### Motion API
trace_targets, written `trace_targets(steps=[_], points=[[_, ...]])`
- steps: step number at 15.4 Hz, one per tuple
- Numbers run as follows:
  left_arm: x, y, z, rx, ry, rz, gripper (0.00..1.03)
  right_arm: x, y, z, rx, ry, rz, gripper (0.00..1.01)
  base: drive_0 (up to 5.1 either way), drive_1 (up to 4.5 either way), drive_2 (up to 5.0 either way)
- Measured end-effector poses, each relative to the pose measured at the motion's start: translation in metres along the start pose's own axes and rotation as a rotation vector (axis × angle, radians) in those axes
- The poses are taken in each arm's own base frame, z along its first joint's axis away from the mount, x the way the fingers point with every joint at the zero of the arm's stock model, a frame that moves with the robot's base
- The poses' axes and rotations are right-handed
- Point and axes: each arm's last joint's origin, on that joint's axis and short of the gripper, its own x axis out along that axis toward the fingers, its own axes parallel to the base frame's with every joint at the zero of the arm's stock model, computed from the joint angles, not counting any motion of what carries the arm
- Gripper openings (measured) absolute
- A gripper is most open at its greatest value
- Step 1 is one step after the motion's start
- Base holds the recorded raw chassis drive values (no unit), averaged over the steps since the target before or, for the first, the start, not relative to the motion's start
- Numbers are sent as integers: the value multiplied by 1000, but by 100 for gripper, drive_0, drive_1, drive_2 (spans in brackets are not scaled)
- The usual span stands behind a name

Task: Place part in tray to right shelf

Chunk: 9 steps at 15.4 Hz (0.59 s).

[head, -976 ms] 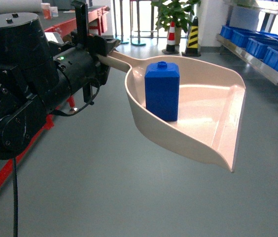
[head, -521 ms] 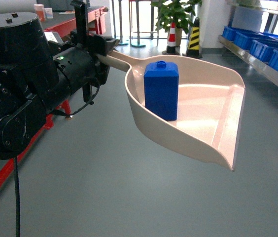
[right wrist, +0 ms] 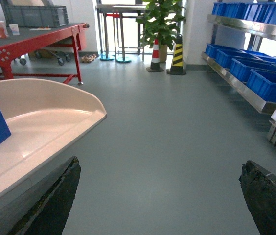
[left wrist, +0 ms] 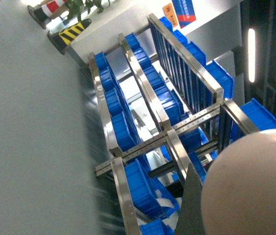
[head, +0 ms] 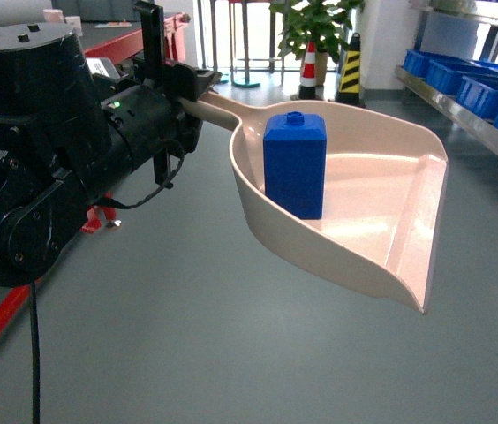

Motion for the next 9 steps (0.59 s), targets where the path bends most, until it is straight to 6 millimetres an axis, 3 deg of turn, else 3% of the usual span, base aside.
trace_targets(steps=[9], points=[[0, 0, 1, 0, -3, 3, 13, 0, 0, -1, 0, 5, 0, 98, 10, 439, -419]])
